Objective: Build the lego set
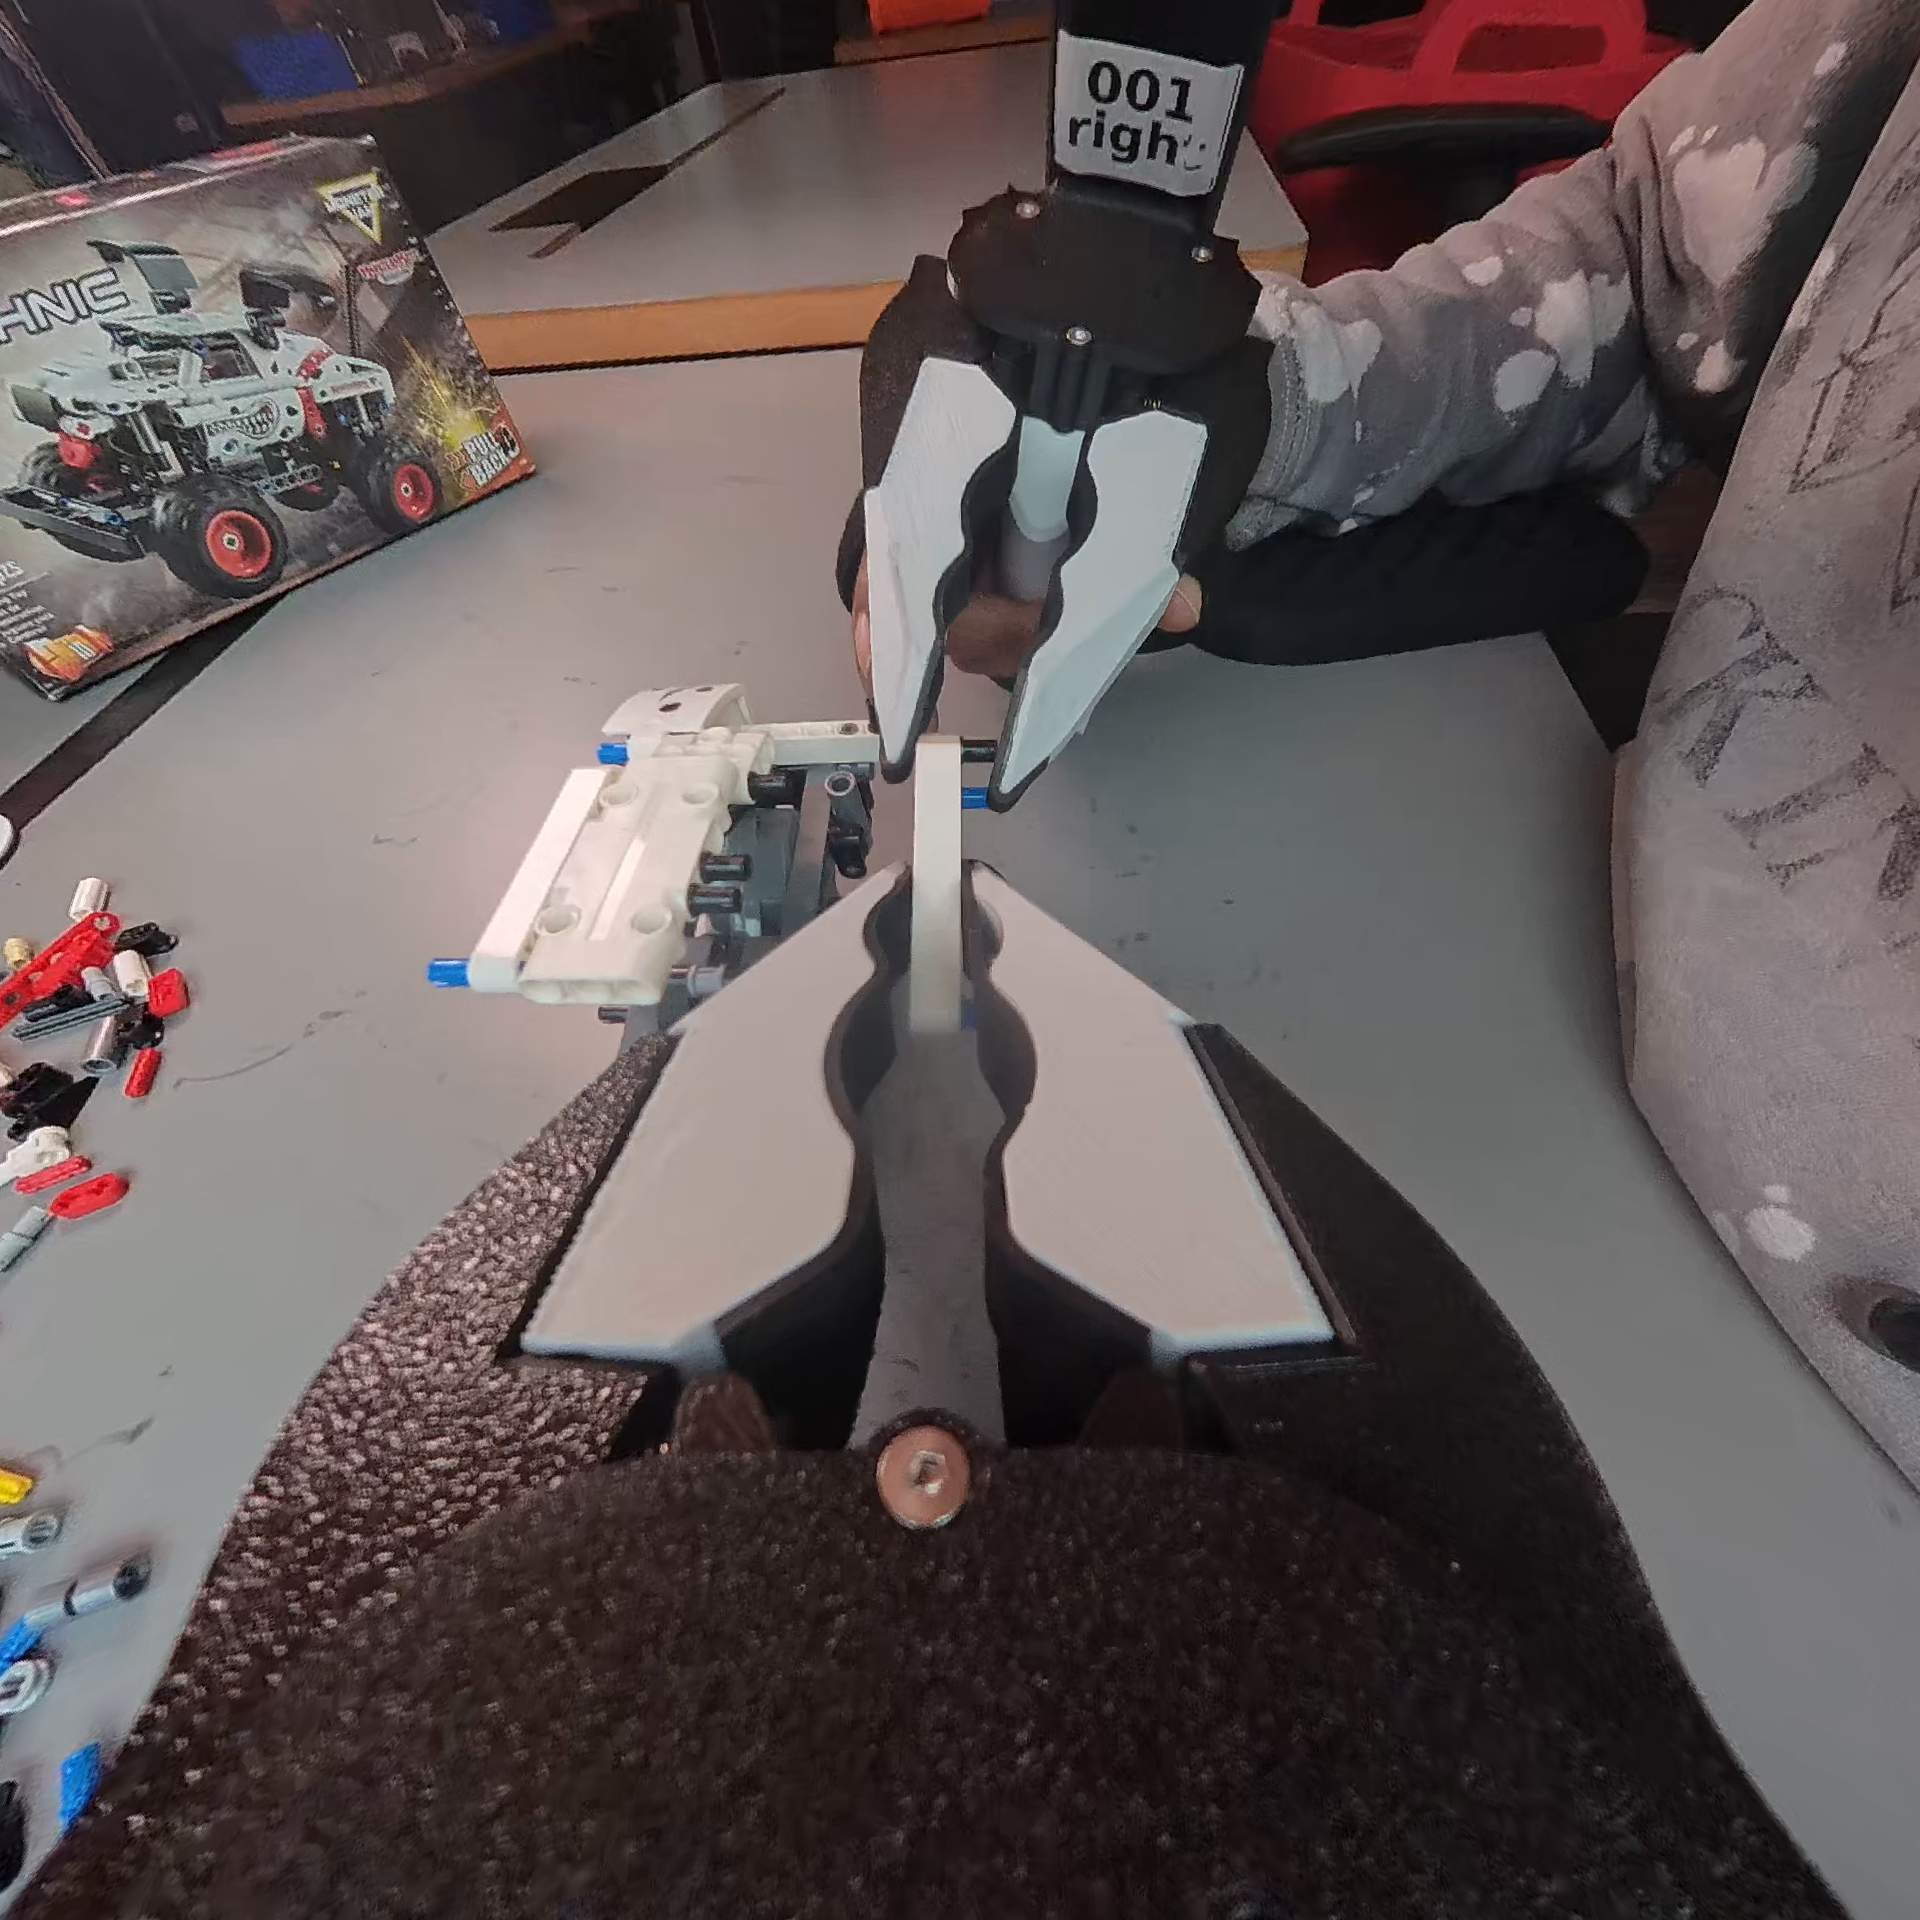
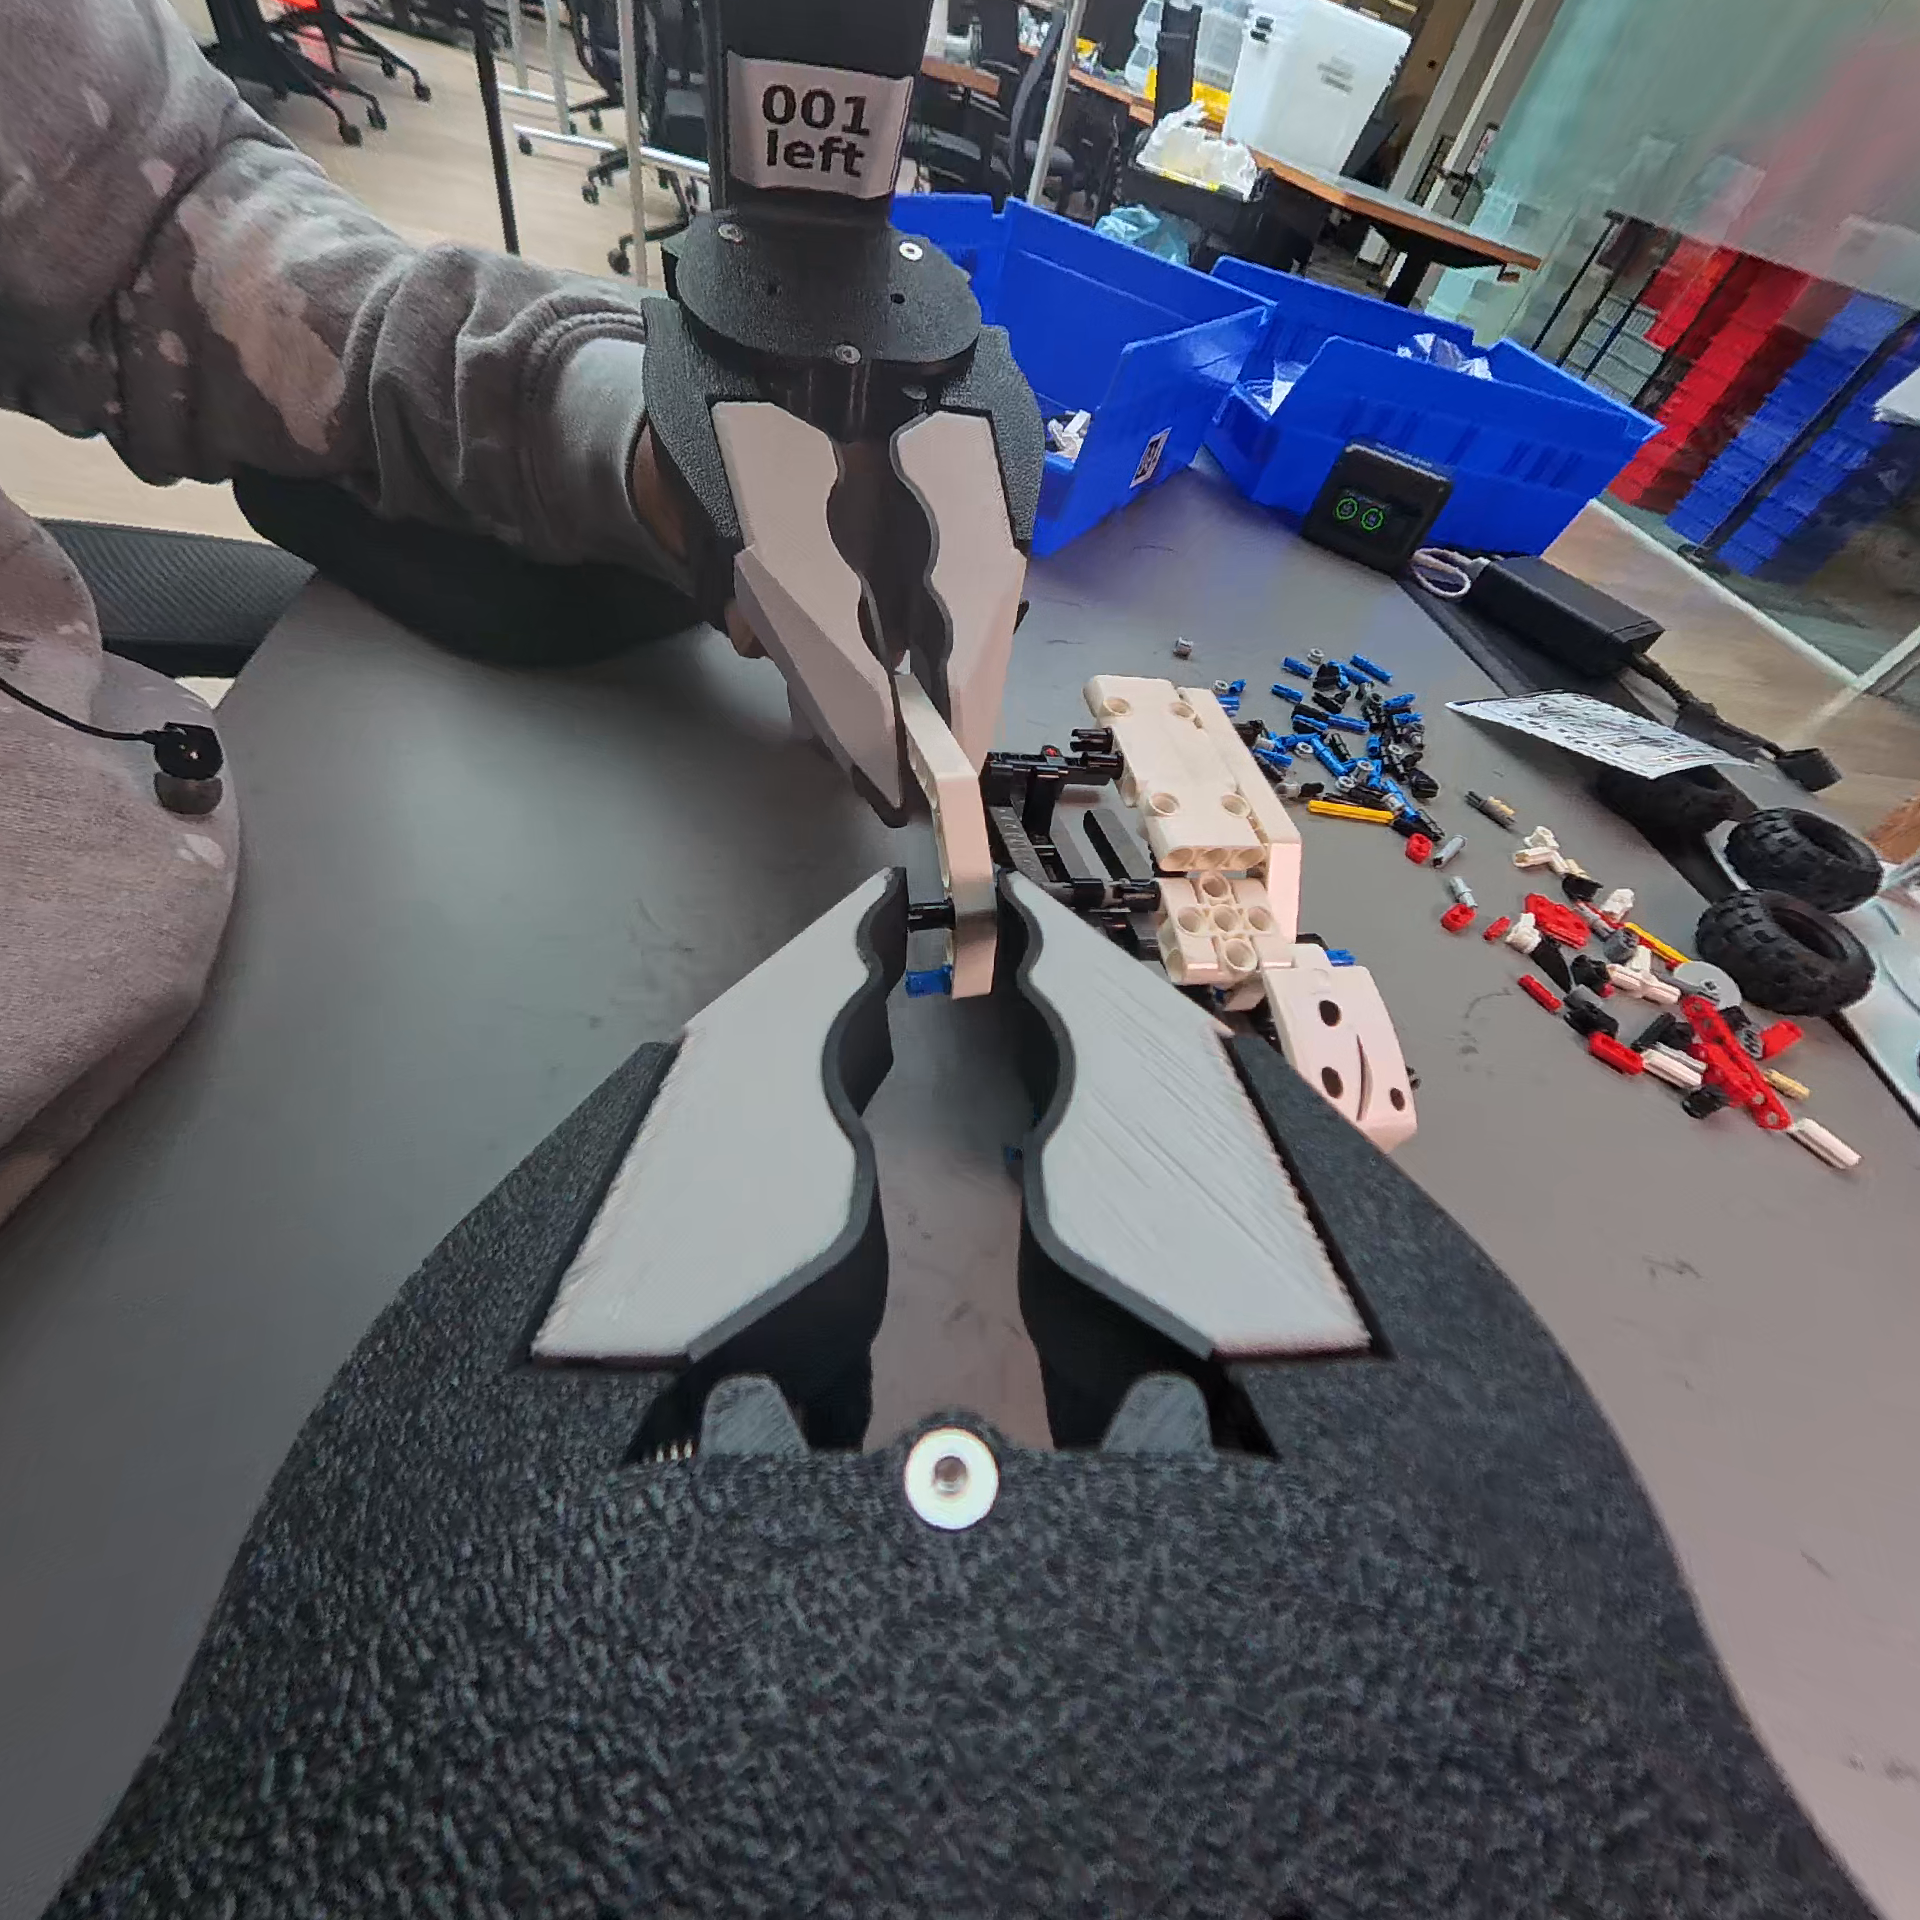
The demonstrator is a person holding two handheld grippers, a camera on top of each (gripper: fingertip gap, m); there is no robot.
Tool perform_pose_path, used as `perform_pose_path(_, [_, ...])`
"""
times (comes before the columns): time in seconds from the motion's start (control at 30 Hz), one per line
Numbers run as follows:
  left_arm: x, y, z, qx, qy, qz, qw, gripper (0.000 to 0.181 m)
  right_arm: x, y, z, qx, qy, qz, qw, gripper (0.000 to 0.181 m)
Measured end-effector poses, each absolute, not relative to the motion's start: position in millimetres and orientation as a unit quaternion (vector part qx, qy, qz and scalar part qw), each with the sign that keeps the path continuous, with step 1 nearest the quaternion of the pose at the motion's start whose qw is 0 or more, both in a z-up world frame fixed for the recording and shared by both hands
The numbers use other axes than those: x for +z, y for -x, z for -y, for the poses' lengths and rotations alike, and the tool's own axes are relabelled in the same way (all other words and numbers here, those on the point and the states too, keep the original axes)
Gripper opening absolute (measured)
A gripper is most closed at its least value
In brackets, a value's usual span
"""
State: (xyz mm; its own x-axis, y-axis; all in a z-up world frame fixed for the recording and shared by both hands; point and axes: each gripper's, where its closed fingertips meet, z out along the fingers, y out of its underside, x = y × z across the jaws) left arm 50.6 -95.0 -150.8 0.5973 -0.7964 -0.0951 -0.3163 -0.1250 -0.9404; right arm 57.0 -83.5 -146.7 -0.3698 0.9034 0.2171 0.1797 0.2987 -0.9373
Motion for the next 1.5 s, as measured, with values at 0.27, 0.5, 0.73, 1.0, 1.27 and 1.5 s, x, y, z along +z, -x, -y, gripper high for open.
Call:
perform_pose_path(0.27, [-136, -42, 97, -0.269, 0.701, -0.357, 0.556, 0.017, -127, -64, 75, 0.505, 0.394, 0.653, 0.404, 0.016])
perform_pose_path(0.5, [-137, -44, 98, -0.273, 0.7, -0.36, 0.553, 0.009, -120, -67, 75, 0.532, 0.388, 0.637, 0.4, 0.016])
perform_pose_path(0.73, [-131, -42, 97, -0.279, 0.695, -0.351, 0.563, 0.008, -131, -67, 72, 0.504, 0.39, 0.657, 0.403, 0.016])
perform_pose_path(1.0, [-134, -40, 93, -0.248, 0.702, -0.354, 0.567, 0.008, -143, -63, 67, 0.448, 0.392, 0.681, 0.426, 0.016])
perform_pose_path(1.27, [-136, -39, 90, -0.188, 0.695, -0.381, 0.58, 0.008, -144, -61, 61, 0.43, 0.397, 0.68, 0.443, 0.016])
perform_pose_path(1.5, [-137, -33, 89, -0.18, 0.697, -0.379, 0.582, 0.008, -127, -67, 50, 0.476, 0.416, 0.647, 0.426, 0.054])
